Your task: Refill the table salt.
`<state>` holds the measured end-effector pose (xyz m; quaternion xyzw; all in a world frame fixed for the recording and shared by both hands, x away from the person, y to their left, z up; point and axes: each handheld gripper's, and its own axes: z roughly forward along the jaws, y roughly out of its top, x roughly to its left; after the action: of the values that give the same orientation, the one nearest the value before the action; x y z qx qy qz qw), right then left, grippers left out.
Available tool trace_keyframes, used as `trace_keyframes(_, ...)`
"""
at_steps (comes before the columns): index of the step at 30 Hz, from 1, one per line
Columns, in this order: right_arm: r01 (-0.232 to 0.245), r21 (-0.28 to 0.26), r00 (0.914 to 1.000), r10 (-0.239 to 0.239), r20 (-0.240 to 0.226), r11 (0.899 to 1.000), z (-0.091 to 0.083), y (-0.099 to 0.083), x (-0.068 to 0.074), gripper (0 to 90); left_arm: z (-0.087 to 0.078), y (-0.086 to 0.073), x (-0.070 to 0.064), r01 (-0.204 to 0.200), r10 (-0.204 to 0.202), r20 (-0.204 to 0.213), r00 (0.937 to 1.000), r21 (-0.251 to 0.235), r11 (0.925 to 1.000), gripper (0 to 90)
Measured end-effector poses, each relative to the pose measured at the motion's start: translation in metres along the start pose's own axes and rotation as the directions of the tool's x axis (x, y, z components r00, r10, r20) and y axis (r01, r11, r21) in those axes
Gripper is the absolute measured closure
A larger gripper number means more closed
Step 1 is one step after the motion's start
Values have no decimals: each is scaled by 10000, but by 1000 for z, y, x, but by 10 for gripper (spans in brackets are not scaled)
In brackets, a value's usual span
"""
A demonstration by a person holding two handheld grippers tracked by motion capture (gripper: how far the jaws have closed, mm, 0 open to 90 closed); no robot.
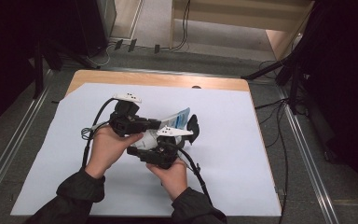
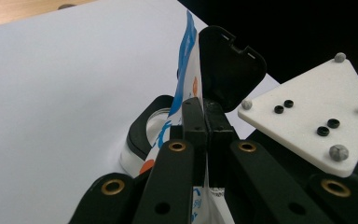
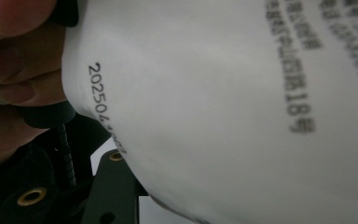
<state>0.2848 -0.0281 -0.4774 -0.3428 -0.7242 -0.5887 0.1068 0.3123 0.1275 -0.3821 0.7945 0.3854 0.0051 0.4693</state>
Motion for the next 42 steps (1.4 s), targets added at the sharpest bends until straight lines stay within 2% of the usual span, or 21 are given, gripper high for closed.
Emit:
trace_keyframes(23,200,-87,9998,-201,-89,9998,1,0,2,580,-5,0,-2,-119,119,-66,9999,-9,9999,900)
trace_keyframes(35,2,-123,10000,-2,-10,9999,0,-3,-2,636,1,-1,-2,-45,46,-47,10000,78,10000,900)
trace_keyframes(42,-204,-169,9996,201,-186,9996,0,-3,-3,646,1,-1,-2,-45,46,-109,9999,89,10000,900)
